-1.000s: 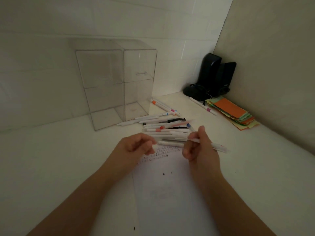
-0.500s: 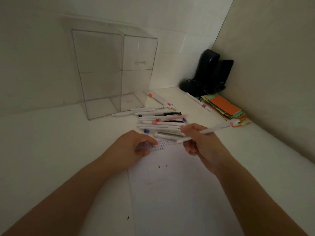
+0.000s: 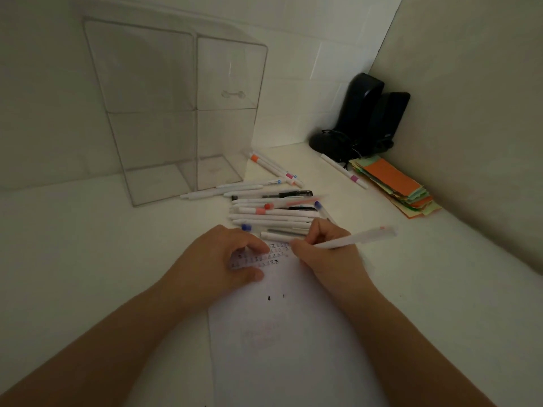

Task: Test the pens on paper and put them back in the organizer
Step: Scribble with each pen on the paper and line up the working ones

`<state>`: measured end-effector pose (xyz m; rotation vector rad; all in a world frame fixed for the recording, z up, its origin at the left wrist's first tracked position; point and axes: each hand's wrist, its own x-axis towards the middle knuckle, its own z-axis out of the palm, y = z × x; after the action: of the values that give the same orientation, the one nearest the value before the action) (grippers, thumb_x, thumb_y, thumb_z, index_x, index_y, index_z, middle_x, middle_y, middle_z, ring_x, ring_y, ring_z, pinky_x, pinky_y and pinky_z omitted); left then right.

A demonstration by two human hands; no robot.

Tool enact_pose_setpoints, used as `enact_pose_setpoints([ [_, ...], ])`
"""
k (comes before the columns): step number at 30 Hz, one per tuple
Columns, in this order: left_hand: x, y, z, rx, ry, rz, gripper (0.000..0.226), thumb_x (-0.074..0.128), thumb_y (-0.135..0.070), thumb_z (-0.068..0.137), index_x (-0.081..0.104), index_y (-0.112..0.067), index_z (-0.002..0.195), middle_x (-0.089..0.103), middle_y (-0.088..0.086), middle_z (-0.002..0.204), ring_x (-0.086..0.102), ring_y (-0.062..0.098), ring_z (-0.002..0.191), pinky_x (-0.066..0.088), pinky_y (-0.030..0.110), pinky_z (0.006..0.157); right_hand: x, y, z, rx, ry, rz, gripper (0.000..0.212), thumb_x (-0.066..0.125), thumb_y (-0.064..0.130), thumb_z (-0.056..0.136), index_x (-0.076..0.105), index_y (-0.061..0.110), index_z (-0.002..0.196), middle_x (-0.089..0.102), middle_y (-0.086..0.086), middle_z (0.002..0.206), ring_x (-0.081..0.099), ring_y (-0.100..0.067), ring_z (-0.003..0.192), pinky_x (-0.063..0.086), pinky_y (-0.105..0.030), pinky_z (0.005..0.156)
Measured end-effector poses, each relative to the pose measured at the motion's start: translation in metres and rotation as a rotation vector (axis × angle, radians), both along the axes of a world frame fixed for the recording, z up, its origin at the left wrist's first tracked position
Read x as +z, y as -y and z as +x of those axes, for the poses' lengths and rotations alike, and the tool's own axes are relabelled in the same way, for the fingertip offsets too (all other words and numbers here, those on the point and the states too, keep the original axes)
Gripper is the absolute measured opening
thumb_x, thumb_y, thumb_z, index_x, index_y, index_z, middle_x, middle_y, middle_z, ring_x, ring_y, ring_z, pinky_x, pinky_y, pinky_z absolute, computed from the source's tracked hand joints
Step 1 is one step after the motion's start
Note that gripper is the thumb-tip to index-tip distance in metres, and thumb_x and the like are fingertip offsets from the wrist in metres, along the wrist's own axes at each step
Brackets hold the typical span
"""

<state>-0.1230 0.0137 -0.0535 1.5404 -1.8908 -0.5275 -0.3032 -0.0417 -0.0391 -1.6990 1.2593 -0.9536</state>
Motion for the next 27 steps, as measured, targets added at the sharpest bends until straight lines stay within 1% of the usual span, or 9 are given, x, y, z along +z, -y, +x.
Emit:
enact_pose_setpoints([
  [2,-0.0007,0.0004,0.0003,0.007,-0.028,0.014,0.032,0.063,-0.050,0.059,0.052,-0.052,0.089,0.050,-0.026,0.086,0.044,-0.015,0.088,0.031,0.001,0.073,-0.0018,0.0034,0.0011,-0.018,0.024,-0.029,0.020,0.065,-0.001,0.074,0.049,-0.001,0.062,0.056,-0.012,0.054,0.051,-0.023,0.052,0.046,-0.033,0.054],
  [4,-0.0002,0.0003,-0.0002,0.016,-0.055,0.035,0.033,0.067,-0.048,0.062,0.051,-0.052,0.090,0.052,-0.024,0.087,0.045,-0.013,0.089,0.030,-0.001,0.073,-0.0025,0.0054,0.0021,-0.004,0.018,-0.042,0.021,0.063,-0.001,0.074,0.047,-0.005,0.063,0.050,-0.005,0.048,0.045,-0.016,0.048,0.041,-0.030,0.052],
  [7,0.0018,0.0002,-0.0008,0.007,-0.062,0.037,0.036,0.073,-0.041,0.065,0.052,-0.048,0.095,0.055,-0.030,0.082,0.045,-0.014,0.090,0.029,-0.002,0.073,-0.0028,0.0046,0.0031,0.051,0.022,-0.033,0.024,0.062,-0.001,0.077,0.043,-0.011,0.066,0.050,-0.011,0.053,0.044,-0.018,0.050,0.041,-0.032,0.054],
  [10,0.0032,0.0005,-0.0015,0.012,-0.051,0.048,0.037,0.070,-0.043,0.064,0.051,-0.048,0.095,0.058,-0.032,0.081,0.044,-0.008,0.094,0.029,-0.002,0.073,-0.0040,0.0033,0.0057,0.092,0.004,-0.065,0.024,0.061,-0.001,0.078,0.042,-0.006,0.063,0.047,-0.013,0.056,0.040,-0.019,0.051,0.037,-0.030,0.049],
  [12,0.0044,0.0011,-0.0018,0.000,-0.041,0.038,0.038,0.064,-0.046,0.059,0.048,-0.052,0.093,0.049,-0.049,0.091,0.041,-0.009,0.097,0.028,-0.003,0.073,-0.0054,0.0043,0.0078,0.096,-0.017,-0.076,0.024,0.061,-0.001,0.076,0.042,-0.001,0.062,0.045,-0.012,0.056,0.039,-0.018,0.050,0.034,-0.026,0.045],
  [14,0.0042,0.0013,-0.0014,-0.006,-0.046,0.044,0.038,0.069,-0.043,0.062,0.047,-0.052,0.093,0.040,-0.058,0.093,0.041,-0.008,0.097,0.028,-0.003,0.073,-0.0072,0.0059,0.0091,0.087,-0.018,-0.071,0.025,0.061,-0.001,0.075,0.041,0.000,0.060,0.043,-0.012,0.055,0.037,-0.018,0.049,0.031,-0.024,0.043],
  [18,0.0025,0.0001,-0.0010,0.007,-0.067,0.042,0.041,0.077,-0.029,0.069,0.053,-0.045,0.098,0.058,-0.034,0.080,0.042,-0.007,0.097,0.029,-0.001,0.074,-0.0095,0.0075,0.0089,0.088,-0.044,-0.090,0.025,0.062,-0.001,0.073,0.042,0.002,0.059,0.042,-0.010,0.053,0.036,-0.017,0.049,0.031,-0.023,0.042],
  [22,0.0034,-0.0016,-0.0016,0.018,-0.048,0.042,0.039,0.075,-0.027,0.071,0.057,-0.038,0.104,0.051,-0.032,0.085,0.048,-0.003,0.091,0.030,-0.001,0.075,-0.0092,0.0062,0.0097,0.089,-0.069,-0.108,0.025,0.063,0.001,0.073,0.043,0.007,0.059,0.041,-0.005,0.051,0.036,-0.010,0.047,0.031,-0.019,0.041],
  [27,0.0031,-0.0026,-0.0016,0.022,-0.071,0.035,0.039,0.075,-0.027,0.072,0.057,-0.039,0.104,0.053,-0.031,0.087,0.042,-0.003,0.100,0.031,0.000,0.077,-0.0071,0.0046,0.0095,0.090,-0.082,-0.134,0.030,0.062,-0.001,0.073,0.040,0.012,0.057,0.038,0.002,0.048,0.032,-0.005,0.044,0.028,-0.013,0.039],
])
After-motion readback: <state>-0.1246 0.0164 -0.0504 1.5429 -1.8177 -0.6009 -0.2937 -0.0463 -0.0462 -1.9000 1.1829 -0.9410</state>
